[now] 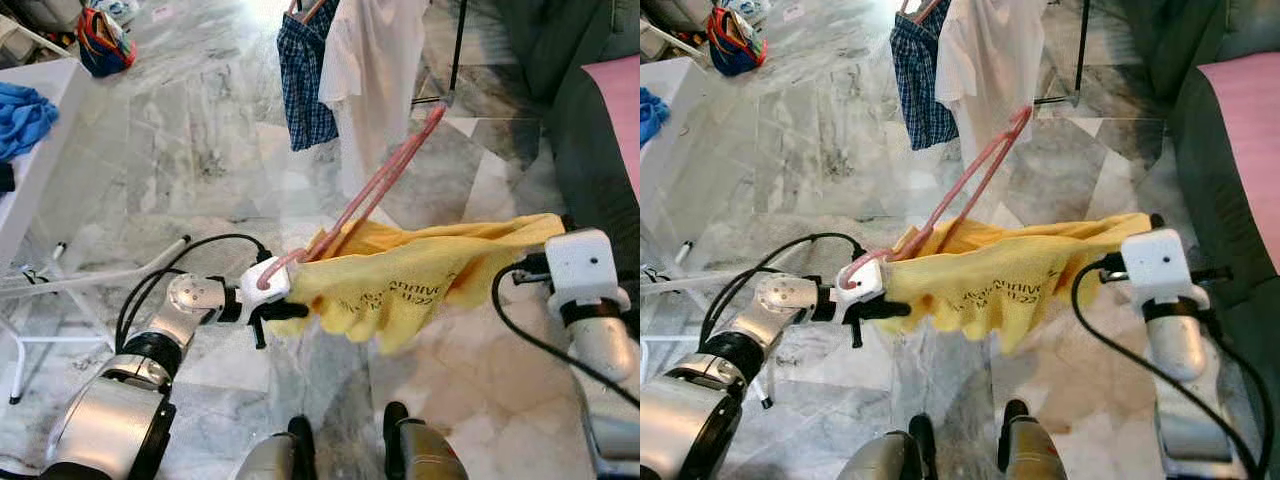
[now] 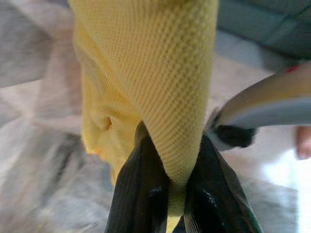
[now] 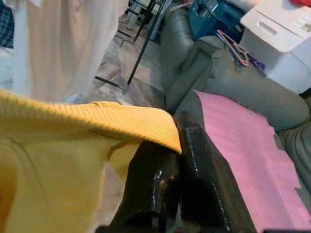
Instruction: Hang hanger
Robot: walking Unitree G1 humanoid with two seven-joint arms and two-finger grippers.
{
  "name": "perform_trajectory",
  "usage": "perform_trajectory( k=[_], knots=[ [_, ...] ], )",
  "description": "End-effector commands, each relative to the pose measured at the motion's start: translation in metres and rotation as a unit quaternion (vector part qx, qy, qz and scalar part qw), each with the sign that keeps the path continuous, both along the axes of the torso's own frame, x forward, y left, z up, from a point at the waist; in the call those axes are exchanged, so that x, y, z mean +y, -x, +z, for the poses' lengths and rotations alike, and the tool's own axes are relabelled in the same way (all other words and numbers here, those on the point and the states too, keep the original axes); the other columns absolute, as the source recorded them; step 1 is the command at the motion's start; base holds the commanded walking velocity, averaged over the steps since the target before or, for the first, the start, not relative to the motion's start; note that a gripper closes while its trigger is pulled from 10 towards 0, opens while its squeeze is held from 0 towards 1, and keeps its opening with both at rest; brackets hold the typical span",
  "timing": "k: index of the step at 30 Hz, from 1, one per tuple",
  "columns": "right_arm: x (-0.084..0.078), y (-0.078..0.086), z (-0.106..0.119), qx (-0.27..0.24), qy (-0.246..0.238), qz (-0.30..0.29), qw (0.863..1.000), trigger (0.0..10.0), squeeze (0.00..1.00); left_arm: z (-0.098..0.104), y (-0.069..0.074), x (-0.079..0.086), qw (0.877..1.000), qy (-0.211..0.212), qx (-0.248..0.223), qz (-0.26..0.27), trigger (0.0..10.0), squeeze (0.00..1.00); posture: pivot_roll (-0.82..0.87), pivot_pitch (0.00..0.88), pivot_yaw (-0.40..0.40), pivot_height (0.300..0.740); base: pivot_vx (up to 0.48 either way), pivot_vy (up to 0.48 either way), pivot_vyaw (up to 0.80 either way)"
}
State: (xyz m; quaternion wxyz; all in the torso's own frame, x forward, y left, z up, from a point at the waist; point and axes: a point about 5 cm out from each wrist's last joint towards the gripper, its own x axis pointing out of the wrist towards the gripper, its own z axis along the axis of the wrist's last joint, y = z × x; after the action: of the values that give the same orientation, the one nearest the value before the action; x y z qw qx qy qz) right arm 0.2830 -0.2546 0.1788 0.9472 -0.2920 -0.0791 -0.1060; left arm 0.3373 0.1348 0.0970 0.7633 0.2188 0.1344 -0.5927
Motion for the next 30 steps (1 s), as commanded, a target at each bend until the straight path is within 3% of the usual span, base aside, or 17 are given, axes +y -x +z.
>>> perform_trajectory(
  k=[1, 7, 12, 19, 30],
  knots=[
    [-0.012, -0.002, 0.005, -0.007, 0.003, -0.011, 1.000, 0.0, 0.00, -0.001, 0.004, 0.009, 1.000, 0.010, 0.025, -0.013, 0.0, 0.00, -0.14, 0.334, 0.174, 0.740, 0.000, 0.000, 0.00],
    [-0.022, -0.015, 0.016, -0.009, 0.023, -0.003, 1.000, 0.0, 0.00, -0.001, 0.011, 0.011, 0.996, 0.013, 0.059, -0.067, 0.0, 0.00, -0.13, 0.337, 0.170, 0.740, 0.000, 0.000, 0.00],
    [-0.025, -0.028, 0.033, -0.020, 0.045, 0.025, 0.998, 0.0, 0.00, -0.013, 0.023, 0.018, 0.985, -0.057, 0.100, -0.126, 0.0, 0.00, -0.13, 0.340, 0.171, 0.740, 0.000, 0.000, 0.00],
    [-0.014, -0.035, 0.062, -0.044, 0.070, 0.079, 0.993, 0.0, 0.00, -0.021, 0.028, 0.027, 0.978, -0.108, 0.119, -0.135, 0.0, 0.00, -0.14, 0.340, 0.171, 0.740, 0.000, 0.000, 0.00],
    [0.007, -0.030, 0.109, -0.104, 0.112, 0.140, 0.978, 0.0, 0.00, -0.030, 0.032, 0.042, 0.966, -0.175, 0.141, -0.130, 0.0, 0.00, -0.14, 0.341, 0.177, 0.740, 0.000, 0.000, 0.00]
  ],
)
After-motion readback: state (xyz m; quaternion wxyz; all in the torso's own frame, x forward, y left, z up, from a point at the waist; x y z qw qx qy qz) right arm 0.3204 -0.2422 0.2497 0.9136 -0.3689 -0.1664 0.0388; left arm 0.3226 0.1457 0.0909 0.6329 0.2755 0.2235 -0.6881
